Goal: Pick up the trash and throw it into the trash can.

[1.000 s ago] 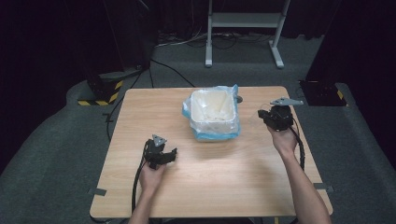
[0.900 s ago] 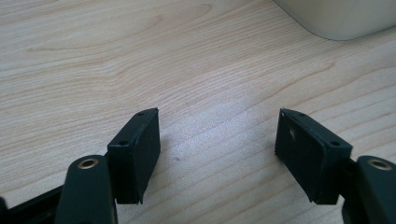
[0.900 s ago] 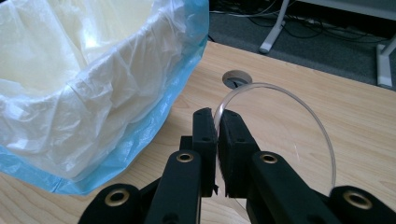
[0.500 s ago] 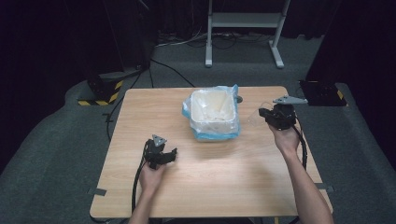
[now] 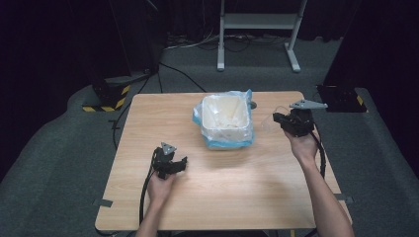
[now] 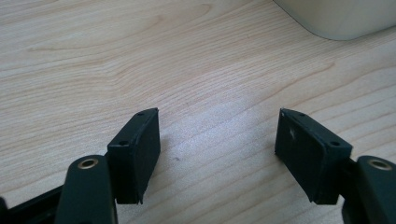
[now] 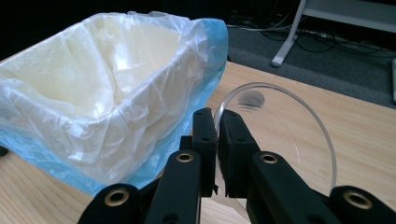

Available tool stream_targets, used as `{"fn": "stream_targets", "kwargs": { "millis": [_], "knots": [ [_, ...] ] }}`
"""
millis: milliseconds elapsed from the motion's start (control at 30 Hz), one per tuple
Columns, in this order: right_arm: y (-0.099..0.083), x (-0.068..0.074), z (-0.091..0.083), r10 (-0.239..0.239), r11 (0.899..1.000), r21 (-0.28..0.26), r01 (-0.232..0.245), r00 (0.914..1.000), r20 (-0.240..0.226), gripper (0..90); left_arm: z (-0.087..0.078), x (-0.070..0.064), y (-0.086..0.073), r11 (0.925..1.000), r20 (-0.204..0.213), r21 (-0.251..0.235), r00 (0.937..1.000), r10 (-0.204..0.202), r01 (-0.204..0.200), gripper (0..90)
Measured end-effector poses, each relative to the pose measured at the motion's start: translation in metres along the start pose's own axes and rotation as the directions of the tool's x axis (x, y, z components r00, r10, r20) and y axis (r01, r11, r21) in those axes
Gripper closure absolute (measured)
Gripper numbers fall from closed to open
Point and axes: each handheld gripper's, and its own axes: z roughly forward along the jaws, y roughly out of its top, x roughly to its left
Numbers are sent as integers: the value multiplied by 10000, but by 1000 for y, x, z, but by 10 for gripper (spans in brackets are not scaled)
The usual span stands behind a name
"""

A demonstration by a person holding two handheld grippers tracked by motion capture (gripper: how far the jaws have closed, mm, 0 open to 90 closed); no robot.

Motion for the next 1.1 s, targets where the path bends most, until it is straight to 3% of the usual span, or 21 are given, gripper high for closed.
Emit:
{"fn": "stream_targets", "kwargs": {
  "millis": [433, 1100],
  "knots": [
    [16, 9, -10, -354, 9991, -262, 347, 9990, -258, 854, 0, 0, 0, 10000, 0, -2, 10000, -3, 3, 307],
    [42, 35, -21, -1044, 9923, -744, 987, 9916, -769, 853, 0, 0, 0, 10000, 0, 1, 10000, 4, -4, 307]
  ]
}}
